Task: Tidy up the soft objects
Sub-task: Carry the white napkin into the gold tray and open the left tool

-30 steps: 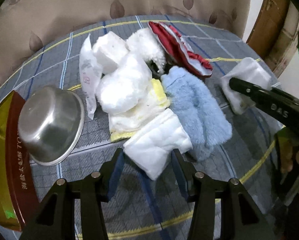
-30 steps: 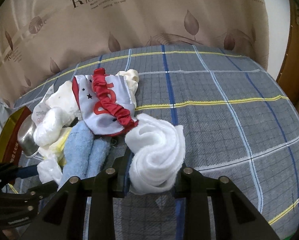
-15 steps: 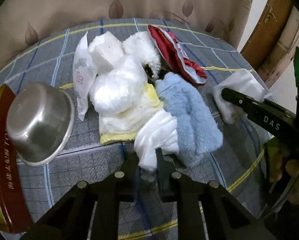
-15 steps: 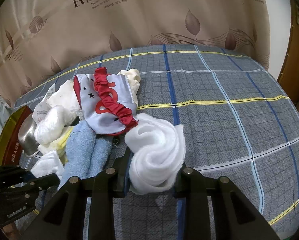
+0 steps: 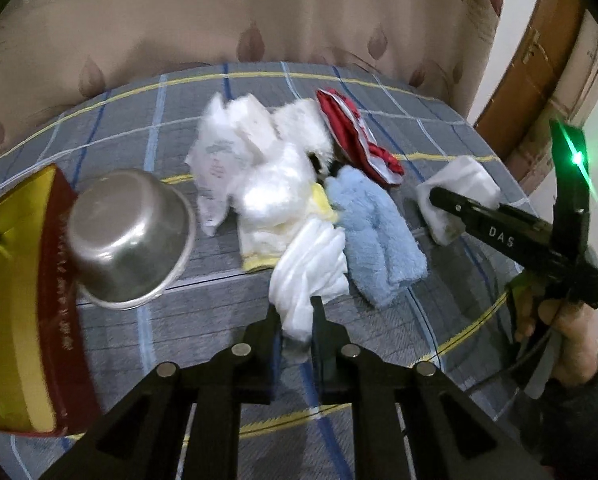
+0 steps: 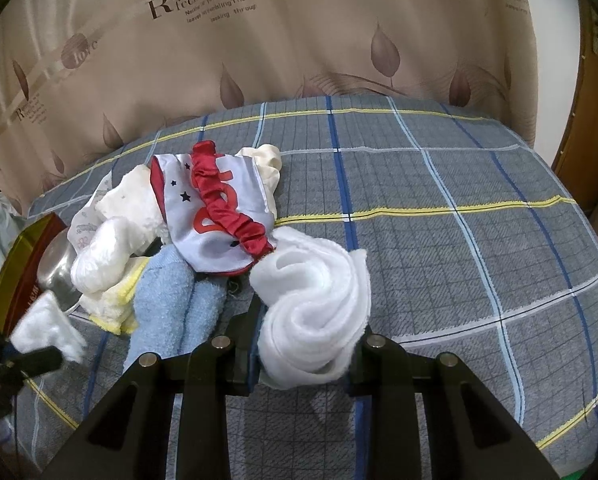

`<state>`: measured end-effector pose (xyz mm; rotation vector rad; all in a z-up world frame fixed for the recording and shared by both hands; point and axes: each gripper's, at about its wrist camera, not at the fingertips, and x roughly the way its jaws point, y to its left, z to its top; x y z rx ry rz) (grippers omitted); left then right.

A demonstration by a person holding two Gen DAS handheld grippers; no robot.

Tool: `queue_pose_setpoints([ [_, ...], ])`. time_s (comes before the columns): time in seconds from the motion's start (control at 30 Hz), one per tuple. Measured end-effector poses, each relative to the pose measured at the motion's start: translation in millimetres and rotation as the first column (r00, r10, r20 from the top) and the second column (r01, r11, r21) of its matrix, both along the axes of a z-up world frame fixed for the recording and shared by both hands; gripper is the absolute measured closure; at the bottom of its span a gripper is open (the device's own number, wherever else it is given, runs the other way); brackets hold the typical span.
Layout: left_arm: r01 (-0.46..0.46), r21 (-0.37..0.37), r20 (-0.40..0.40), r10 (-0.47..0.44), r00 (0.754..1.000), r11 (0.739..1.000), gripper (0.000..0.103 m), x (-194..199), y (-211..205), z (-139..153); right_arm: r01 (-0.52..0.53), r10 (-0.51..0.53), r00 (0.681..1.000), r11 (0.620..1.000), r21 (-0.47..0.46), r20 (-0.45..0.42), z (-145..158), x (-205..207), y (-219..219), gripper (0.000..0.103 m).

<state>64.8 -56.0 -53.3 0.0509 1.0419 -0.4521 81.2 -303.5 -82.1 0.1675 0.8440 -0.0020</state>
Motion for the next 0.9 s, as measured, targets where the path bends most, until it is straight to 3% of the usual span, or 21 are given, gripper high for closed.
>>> queue_pose_setpoints([
  [0.2,-0.089,0.011,0.024,0.089,0.996,0.996,0.091,-0.3,37.1,19.6,-0.002,0.002,1.0,1.0,-0.005,0.011,2.5,-0.2,-0.1,0.076],
  [0.4,-0.23,0.027,0.043,0.229,0.972,0.973,0.091,7.6,92.8,33.9,0.0,0.0,1.0,1.0,-0.009,0.017,4.1,-1.8,0.5,0.076],
  [0.7,-0.431,0.102,0.066,0.427,0.902,0.896,0.091,24.1,187.3,34.8,0.018,-0.018,0.999,1.0,-0.015,0.033,9.6,-5.6,0.9,0.076],
  [0.9,-0.493,0.158,0.047,0.492,0.869,0.856,0.091,31.5,225.9,16.5,0.026,-0.025,0.998,0.999,-0.027,0.053,17.2,-9.1,3.7,0.076],
])
